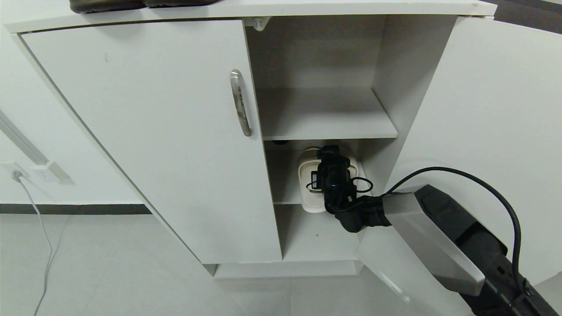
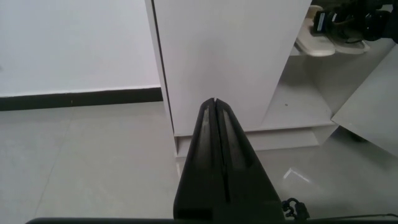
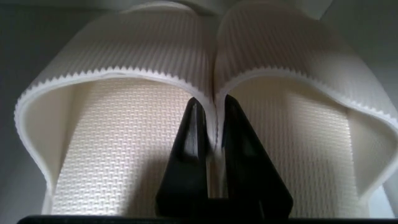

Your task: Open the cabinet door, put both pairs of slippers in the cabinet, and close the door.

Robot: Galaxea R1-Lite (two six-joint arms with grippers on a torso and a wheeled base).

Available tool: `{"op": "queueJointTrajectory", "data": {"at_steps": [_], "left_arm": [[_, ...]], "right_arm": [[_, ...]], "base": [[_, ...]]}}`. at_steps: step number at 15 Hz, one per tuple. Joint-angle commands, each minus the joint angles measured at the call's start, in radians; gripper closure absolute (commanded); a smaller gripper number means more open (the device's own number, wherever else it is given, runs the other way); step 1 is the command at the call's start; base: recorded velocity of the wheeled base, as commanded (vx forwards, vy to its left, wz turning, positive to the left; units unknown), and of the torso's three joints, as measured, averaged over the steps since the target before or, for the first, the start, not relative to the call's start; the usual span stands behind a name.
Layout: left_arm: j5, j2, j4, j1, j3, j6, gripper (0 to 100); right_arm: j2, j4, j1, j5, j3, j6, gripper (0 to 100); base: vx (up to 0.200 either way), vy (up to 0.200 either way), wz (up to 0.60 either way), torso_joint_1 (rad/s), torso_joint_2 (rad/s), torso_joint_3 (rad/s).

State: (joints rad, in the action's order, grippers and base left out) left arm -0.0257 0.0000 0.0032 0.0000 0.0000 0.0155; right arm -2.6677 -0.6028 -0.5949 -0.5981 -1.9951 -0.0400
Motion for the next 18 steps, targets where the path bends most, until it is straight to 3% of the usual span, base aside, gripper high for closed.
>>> {"op": "queueJointTrajectory", "data": {"at_steps": [1, 3, 4, 11, 15, 18], "left_arm": [[0.001, 0.002, 0.0, 0.0, 0.0, 0.0, 100], [0.001, 0.002, 0.0, 0.0, 0.0, 0.0, 100], [0.001, 0.002, 0.0, 0.0, 0.0, 0.0, 100], [0.029, 0.002, -0.002, 0.0, 0.0, -0.006, 100], [0.029, 0.002, -0.002, 0.0, 0.0, -0.008, 100], [0.024, 0.002, -0.002, 0.0, 0.0, -0.005, 100]], "right_arm": [[-0.009, 0.0, 0.01, 0.001, -0.005, -0.001, 100], [-0.009, -0.002, 0.012, 0.001, -0.005, -0.003, 100], [-0.009, -0.002, 0.012, 0.001, -0.005, -0.004, 0], [0.025, -0.025, 0.0, -0.025, 0.038, -0.003, 0], [0.135, -0.121, -0.031, -0.035, 0.251, -0.003, 0], [0.279, -0.242, -0.077, -0.035, 0.533, -0.003, 0]], "base": [[0.0, 0.0, 0.0, 0.0, 0.0, 0.0], [0.0, 0.0, 0.0, 0.0, 0.0, 0.0], [0.0, 0.0, 0.0, 0.0, 0.0, 0.0], [0.0, 0.0, 0.0, 0.0, 0.0, 0.0], [0.0, 0.0, 0.0, 0.0, 0.0, 0.0], [0.0, 0.0, 0.0, 0.0, 0.0, 0.0]]}}
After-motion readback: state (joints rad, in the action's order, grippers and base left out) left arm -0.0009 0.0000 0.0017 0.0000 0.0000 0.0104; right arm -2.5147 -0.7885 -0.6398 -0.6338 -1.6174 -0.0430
